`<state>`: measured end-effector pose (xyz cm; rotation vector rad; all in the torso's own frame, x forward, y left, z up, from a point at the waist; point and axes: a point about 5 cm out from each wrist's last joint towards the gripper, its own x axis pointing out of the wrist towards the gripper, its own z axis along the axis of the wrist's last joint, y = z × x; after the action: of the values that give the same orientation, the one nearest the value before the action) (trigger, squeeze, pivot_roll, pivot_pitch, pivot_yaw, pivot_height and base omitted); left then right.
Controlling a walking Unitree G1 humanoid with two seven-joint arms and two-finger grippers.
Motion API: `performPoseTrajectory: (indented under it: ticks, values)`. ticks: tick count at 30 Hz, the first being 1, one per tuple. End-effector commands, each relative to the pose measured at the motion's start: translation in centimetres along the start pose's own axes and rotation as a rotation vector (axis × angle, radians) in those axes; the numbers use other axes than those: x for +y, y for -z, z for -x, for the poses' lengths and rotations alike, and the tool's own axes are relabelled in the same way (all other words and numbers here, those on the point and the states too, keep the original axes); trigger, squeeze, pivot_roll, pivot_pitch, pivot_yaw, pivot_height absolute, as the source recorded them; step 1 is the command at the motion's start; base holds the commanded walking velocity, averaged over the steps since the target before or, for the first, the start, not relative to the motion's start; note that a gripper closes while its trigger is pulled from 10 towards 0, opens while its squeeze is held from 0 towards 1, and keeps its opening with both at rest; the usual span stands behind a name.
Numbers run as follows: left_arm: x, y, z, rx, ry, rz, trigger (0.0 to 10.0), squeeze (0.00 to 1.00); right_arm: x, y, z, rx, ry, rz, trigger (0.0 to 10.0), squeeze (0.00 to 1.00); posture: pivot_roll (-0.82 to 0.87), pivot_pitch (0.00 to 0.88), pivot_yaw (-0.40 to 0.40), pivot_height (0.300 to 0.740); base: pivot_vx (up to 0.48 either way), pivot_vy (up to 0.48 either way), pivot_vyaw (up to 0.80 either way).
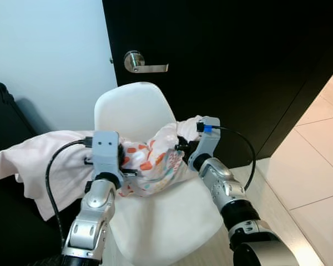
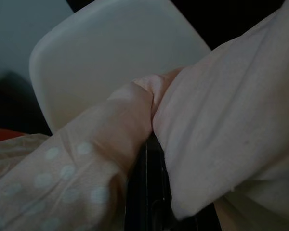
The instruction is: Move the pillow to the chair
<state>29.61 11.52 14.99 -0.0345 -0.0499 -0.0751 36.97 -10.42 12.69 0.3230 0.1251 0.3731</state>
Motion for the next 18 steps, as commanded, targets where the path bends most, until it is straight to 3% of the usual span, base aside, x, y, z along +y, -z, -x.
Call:
performPoseTrajectory:
  ticks: [1, 11, 18]
  values:
    - [-1.7, -1.2, -0.3, -0.076, 0.077, 0.001, 10.0, 0.00, 0.5, 0.2, -0.3, 0.003, -0.019, 0.003, 10.0, 0.00, 0.02, 0.126, 0.030, 0.680, 0.000, 0.000, 0.00]
    - [-1.8, -1.1, -0.2, -0.083, 0.085, -0.006, 10.0, 0.00, -0.6, -0.3, -0.1, -0.004, 0.004, 0.016, 10.0, 0.00, 0.02, 0.120, 0.030, 0.645, 0.000, 0.000, 0.00]
    - [-1.7, -1.7, -0.7, -0.109, 0.084, -0.014, 10.0, 0.00, -0.2, -0.7, -0.1, -0.057, -0.023, 0.010, 10.0, 0.00, 0.02, 0.119, 0.030, 0.610, 0.000, 0.000, 0.00]
